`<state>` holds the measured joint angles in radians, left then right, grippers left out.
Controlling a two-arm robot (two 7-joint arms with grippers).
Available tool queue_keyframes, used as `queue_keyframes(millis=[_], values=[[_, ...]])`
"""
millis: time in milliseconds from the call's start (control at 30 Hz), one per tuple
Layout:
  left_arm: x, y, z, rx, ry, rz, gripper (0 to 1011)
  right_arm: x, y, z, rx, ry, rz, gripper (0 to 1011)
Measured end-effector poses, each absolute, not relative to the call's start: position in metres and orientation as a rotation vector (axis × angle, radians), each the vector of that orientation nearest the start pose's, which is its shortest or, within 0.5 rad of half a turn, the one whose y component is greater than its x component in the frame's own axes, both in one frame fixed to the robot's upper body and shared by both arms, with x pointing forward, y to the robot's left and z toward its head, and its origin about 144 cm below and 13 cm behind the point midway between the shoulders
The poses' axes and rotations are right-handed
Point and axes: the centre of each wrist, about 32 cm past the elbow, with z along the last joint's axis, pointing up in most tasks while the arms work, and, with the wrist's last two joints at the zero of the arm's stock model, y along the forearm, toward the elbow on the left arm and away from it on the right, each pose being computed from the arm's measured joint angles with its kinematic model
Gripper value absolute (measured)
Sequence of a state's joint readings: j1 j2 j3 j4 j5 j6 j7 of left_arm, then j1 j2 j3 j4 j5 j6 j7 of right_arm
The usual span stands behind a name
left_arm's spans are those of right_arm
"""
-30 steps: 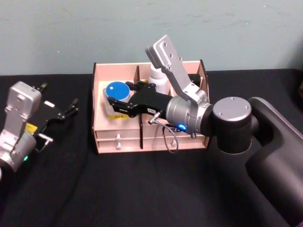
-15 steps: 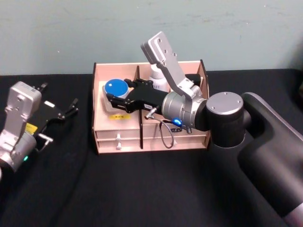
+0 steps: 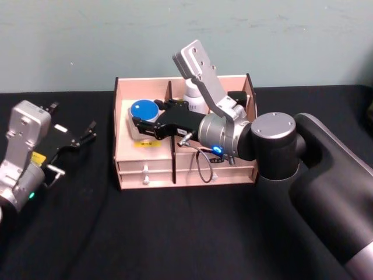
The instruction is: Pick up the facial cleanser and watermelon frost from the table and place them into the tiered storage box.
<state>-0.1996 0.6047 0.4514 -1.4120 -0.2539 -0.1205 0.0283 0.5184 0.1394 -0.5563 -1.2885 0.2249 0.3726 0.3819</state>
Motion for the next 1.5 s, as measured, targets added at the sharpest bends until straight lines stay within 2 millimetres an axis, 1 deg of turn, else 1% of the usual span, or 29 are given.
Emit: queue_keyframes(millis=[433, 467, 500, 567, 600, 633, 667, 700, 767, 833, 1033, 1267, 1467, 1500], values=[[0.489, 0.310, 1.140, 0.304, -0.285, 1.248, 1001, 0.564, -0.118, 1.216, -0.304, 0.072, -0.734, 705], [0.489, 0.310, 1.140, 0.304, -0.285, 1.248, 1001, 0.564, -0.118, 1.216, -0.304, 0.072, -0.734, 717], [0.489, 0.310, 1.140, 0.305, -0.285, 1.248, 1001, 0.564, -0.118, 1.216, -0.304, 0.072, -0.734, 760], [0.489, 0.310, 1.140, 0.305, -0.285, 1.248, 1001, 0.564, -0.118, 1.216, -0.304, 0.072, -0.734, 795], [0.489, 0.310, 1.140, 0.304, -0.285, 1.248, 1001, 0.564, -0.118, 1.216, -0.304, 0.072, -0.733, 834], [0.489, 0.310, 1.140, 0.305, -0.285, 1.248, 1001, 0.564, -0.118, 1.216, -0.304, 0.072, -0.733, 834], [0.489, 0.310, 1.140, 0.304, -0.285, 1.248, 1001, 0.564, -0.118, 1.216, -0.304, 0.072, -0.733, 887], [0.489, 0.310, 1.140, 0.304, -0.285, 1.248, 1001, 0.564, -0.118, 1.216, -0.304, 0.072, -0.733, 895], [0.489, 0.310, 1.140, 0.304, -0.285, 1.248, 1001, 0.564, -0.118, 1.216, -0.304, 0.071, -0.733, 964], [0.489, 0.310, 1.140, 0.304, -0.285, 1.248, 1001, 0.563, -0.118, 1.216, -0.303, 0.071, -0.733, 1002], [0.489, 0.310, 1.140, 0.305, -0.285, 1.248, 1001, 0.561, -0.119, 1.218, -0.285, 0.054, -0.732, 1000], [0.489, 0.310, 1.140, 0.305, -0.285, 1.248, 1001, 0.551, -0.127, 1.227, -0.249, -0.006, -0.722, 1000], [0.489, 0.310, 1.140, 0.305, -0.285, 1.248, 1001, 0.534, -0.141, 1.235, -0.214, -0.061, -0.720, 1000], [0.489, 0.310, 1.140, 0.304, -0.285, 1.248, 1001, 0.528, -0.145, 1.236, -0.207, -0.075, -0.720, 1000]])
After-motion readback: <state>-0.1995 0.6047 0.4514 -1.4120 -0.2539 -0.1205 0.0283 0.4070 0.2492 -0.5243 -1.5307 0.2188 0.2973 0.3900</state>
